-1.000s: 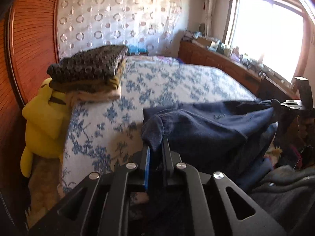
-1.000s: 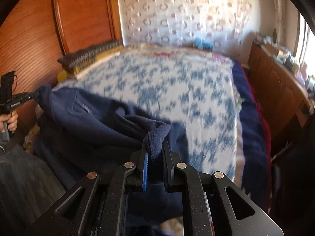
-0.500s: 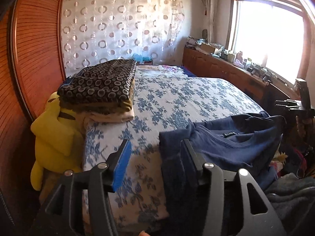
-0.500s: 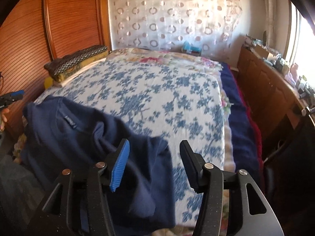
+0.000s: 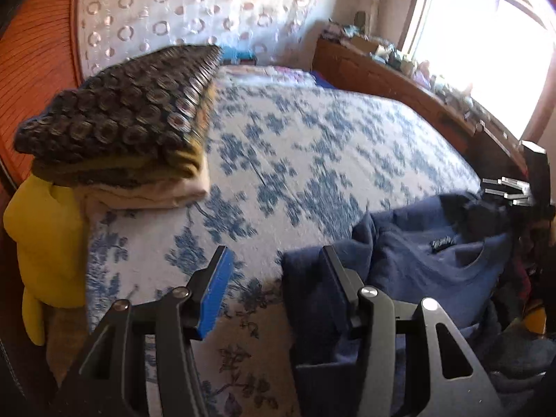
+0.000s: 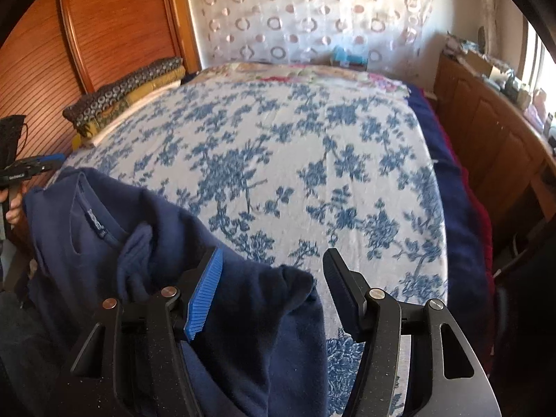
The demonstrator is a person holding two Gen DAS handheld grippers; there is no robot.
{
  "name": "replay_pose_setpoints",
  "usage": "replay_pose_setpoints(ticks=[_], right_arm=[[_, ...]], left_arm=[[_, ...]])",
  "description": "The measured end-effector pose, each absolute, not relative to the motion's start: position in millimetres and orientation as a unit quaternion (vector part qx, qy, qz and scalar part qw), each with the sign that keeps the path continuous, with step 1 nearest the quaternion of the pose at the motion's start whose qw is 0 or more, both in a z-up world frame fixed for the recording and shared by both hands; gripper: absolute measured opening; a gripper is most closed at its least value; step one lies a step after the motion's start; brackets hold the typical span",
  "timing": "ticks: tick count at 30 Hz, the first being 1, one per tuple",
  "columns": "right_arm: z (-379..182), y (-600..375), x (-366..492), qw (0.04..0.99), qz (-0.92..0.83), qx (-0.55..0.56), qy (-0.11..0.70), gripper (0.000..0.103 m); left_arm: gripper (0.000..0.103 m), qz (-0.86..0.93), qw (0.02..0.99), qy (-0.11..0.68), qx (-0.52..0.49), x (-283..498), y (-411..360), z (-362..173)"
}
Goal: Fold small clothes
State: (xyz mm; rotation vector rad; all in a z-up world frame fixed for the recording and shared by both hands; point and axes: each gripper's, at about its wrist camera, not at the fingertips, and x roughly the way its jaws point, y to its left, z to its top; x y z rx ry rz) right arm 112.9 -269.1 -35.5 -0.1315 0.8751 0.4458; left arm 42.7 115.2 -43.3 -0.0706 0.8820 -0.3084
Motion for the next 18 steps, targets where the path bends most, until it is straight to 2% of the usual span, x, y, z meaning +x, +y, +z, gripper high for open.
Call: replay_pose_setpoints(ticks=[11, 13, 16, 17, 18], right_arm=[[-55.9, -274.9, 110.6, 0.862, 0.218, -0.049, 0.455, 0.065], [-56.1, -273.4, 109.7, 0.861, 0.219, -0.051, 0.456, 0.064], [-56.0, -269.6, 105.5, 0.86, 0.229, -0.051, 0.454, 0.043], [-56.2, -268.5, 103.6, 0.858, 0.234, -0.045, 0.455, 0.032], [-56.3, -267.2, 101.8, 0.858, 0.236, -0.041, 0.455, 0.026]], left_arm=[[0.051, -0.149, 0.883, 0.443, -0.039, 36.5, 109.1, -59.2], [0.044, -0.156, 0.882, 0.443, -0.037, 36.4, 106.8, -59.6], [0.036, -0.17, 0.88, 0.443, -0.028, 35.6, 100.5, -59.1], [0.033, -0.174, 0.879, 0.443, -0.027, 35.7, 98.9, -58.9], [0.027, -0.178, 0.878, 0.444, -0.03, 35.9, 98.3, -58.6]])
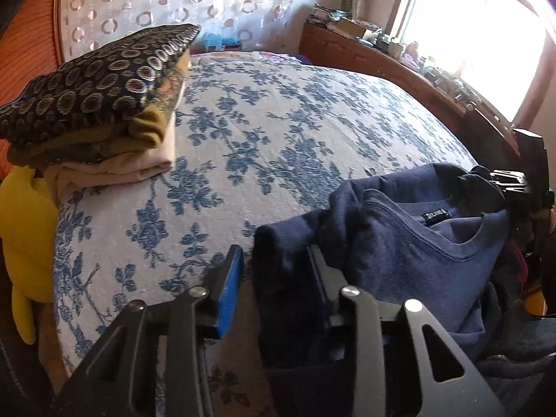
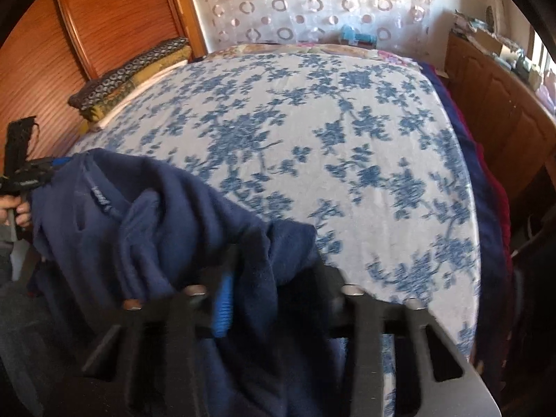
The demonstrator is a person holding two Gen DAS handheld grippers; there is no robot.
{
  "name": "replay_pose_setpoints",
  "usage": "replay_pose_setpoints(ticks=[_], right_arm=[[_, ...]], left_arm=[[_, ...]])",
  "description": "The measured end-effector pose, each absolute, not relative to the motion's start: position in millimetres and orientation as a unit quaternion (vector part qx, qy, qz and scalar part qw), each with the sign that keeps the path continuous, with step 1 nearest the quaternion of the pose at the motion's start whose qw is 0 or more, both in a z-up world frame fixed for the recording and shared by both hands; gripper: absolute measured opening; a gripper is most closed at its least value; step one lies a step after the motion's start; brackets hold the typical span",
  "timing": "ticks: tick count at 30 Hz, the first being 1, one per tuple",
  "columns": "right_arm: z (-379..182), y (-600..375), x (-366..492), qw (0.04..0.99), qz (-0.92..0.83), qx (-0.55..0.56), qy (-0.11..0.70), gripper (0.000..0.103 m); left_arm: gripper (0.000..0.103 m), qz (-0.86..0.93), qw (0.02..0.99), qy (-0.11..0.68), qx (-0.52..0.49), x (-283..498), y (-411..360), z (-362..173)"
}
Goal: Fold small clothes
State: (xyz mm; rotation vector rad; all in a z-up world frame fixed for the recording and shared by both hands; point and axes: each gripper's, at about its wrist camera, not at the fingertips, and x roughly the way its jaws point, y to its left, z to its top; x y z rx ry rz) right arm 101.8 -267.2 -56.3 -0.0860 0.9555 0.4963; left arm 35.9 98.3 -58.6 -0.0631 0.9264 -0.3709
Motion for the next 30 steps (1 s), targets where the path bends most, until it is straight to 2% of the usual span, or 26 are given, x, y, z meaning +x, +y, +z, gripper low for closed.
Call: replay_pose_setpoints(ticks=[2, 3, 5, 17, 30], right_arm=[[-55.9, -263.6, 97.6, 0.858, 0.238, -0.044, 0.452, 0.021], [-54.9, -263.0, 96.1, 0.859, 0.237, -0.045, 0.451, 0.018], [-49.7, -262.6, 92.8, 0.862, 0.238, -0.04, 0.446, 0.015], [35.6, -271.1, 35.6, 0.905, 0.244, -0.036, 0.347, 0.012], [156.1, -279.1, -14.4, 0.932, 0.264, -0.049, 0.242, 0.011]], left_arm=[[0.019, -0.185, 0.876, 0.445, -0.031, 36.0, 97.0, -57.2], [0.007, -0.189, 0.876, 0.442, -0.029, 35.2, 95.5, -55.7], [0.003, -0.198, 0.88, 0.431, -0.035, 29.6, 94.9, -48.6], [0.002, -0.215, 0.93, 0.295, -0.054, -41.4, 96.5, 50.0], [0.002, -0.207, 0.965, 0.155, -0.045, -92.1, 106.8, 156.3]])
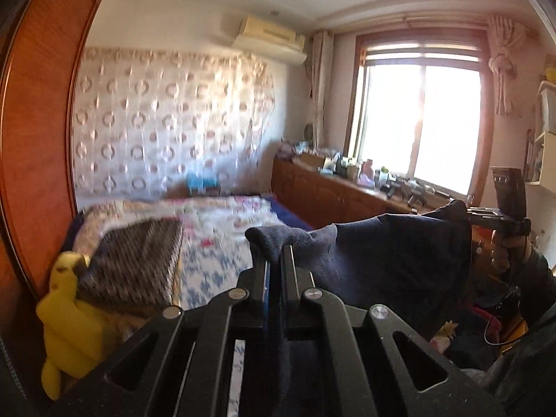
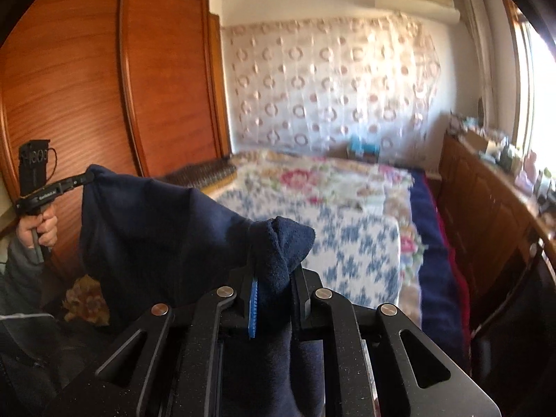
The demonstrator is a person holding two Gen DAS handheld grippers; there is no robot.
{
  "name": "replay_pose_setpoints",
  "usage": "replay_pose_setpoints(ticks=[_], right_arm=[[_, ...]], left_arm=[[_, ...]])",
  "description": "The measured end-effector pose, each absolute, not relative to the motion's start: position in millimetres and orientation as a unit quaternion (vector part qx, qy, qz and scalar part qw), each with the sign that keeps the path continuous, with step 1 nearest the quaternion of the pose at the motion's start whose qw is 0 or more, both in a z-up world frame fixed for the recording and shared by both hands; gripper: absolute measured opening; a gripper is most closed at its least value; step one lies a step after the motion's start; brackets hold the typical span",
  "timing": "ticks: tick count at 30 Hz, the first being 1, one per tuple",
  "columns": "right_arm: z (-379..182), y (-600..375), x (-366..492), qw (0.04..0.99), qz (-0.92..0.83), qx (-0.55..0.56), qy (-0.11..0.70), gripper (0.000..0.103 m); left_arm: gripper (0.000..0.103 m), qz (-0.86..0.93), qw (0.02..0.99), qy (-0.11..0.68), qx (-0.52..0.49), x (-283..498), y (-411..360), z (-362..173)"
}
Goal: Fold small clothes
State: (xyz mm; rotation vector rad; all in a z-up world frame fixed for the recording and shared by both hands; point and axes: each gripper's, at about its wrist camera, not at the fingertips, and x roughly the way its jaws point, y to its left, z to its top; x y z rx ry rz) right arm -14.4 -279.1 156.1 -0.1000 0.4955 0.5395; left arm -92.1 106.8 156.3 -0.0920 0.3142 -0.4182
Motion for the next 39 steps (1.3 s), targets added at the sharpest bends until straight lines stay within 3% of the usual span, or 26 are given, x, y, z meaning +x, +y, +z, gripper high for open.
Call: replay_pose_setpoints(ticks=[11, 16, 20, 23, 27, 32, 39], right_arm=[[246.6, -279.3, -49.4, 0.948, 0.279, -0.062, 0.142, 0.011], [271.6, -280.0, -15.0, 0.95, 0.276, -0.057, 0.133, 0.011], [275.6, -276.0, 60.3, 0.954, 0.247, -0.057, 0.164, 0.011], [255.1, -272.4, 141.3, 0.954, 0.213, -0.044, 0.207, 0.014], [196.8, -272.1, 240.2, 0.949, 0.119, -0.054, 0.285, 0.05], [126.5, -288.6, 267.4, 0.935, 0.114, -0.02, 0.335, 0.05], [66.8, -298.4, 229.5, 0.919, 0.133, -0.05, 0.369, 0.05]], left_arm=[[0.002, -0.185, 0.978, 0.075, -0.052, -94.7, 127.9, 221.6], [0.002, -0.141, 0.986, 0.084, -0.04, -38.0, 132.5, 229.8], [0.005, -0.101, 0.986, 0.128, -0.031, 46.3, 130.9, 210.1], [0.011, -0.074, 0.979, 0.188, -0.018, 121.6, 128.9, 171.9], [0.018, -0.078, 0.959, 0.271, -0.026, 174.0, 126.0, 112.2], [0.038, -0.115, 0.944, 0.308, -0.006, 161.2, 107.8, 65.1], [0.042, -0.132, 0.928, 0.349, -0.001, 125.1, 89.9, 31.6]])
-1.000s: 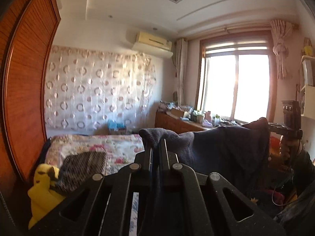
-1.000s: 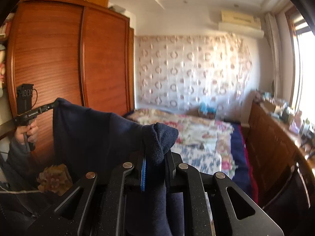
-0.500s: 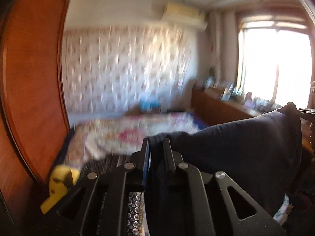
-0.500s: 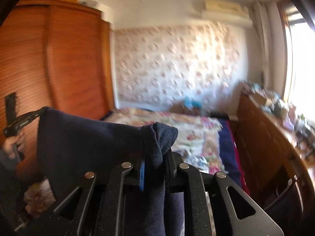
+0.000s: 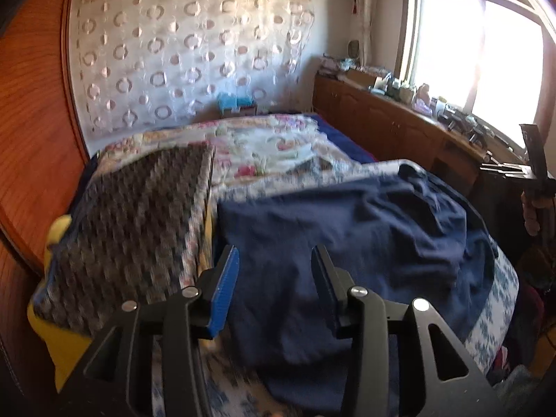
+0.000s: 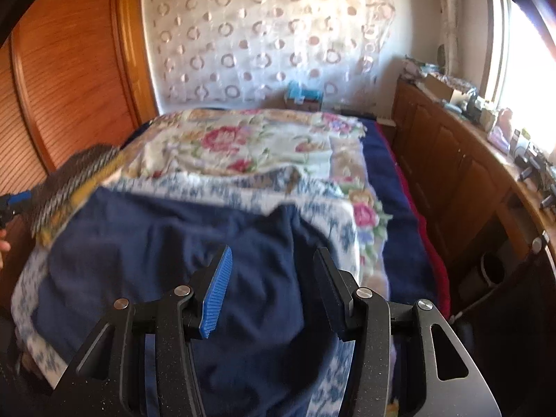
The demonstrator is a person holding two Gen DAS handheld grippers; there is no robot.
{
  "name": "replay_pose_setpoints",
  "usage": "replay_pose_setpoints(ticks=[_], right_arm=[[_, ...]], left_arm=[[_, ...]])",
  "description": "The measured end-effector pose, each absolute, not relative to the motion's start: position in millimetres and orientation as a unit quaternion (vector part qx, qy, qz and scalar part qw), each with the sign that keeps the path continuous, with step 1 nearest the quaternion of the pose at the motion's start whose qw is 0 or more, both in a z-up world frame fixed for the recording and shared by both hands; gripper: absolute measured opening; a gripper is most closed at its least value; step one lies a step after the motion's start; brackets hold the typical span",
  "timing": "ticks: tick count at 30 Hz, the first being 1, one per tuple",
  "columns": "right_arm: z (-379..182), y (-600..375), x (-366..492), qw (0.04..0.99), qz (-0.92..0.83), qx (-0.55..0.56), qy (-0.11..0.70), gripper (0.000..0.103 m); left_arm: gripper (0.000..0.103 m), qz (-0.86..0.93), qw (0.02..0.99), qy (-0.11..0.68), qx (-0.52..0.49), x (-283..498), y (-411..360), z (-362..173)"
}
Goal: Fold small clothes
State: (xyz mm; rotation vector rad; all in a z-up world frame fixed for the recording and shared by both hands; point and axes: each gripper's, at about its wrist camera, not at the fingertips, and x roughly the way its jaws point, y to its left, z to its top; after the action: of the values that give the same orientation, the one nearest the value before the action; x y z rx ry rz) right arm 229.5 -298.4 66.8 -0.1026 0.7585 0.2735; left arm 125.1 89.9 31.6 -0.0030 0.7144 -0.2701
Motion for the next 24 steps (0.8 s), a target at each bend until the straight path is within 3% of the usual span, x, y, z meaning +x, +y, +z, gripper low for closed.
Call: replay_pose_setpoints(ticks=[8, 16, 20, 24], right_arm=[[-7.1, -321.5, 171.9, 0.9, 0.135, -0.047, 0.412, 0.05], [-40.3, -346.7, 126.7, 0.887, 0.151, -0.004, 0.435, 0.049], [-43.5, -350.8, 126.3, 0.889, 0.152, 0.003, 0.431, 0.008], [-24.8, -353.9, 115.3, 0.905, 0.152, 0.005, 0.398, 0.004]], left_arm=[[0.042, -0.13, 0.914, 0.383, -0.015, 70.8, 86.8, -21.6], [0.042, -0.129, 0.907, 0.4, -0.031, 30.8, 77.4, -50.5], [0.042, -0.133, 0.903, 0.407, -0.03, 20.6, 68.0, -58.6], [0.042, -0.132, 0.903, 0.409, -0.025, 15.0, 65.1, -63.6]])
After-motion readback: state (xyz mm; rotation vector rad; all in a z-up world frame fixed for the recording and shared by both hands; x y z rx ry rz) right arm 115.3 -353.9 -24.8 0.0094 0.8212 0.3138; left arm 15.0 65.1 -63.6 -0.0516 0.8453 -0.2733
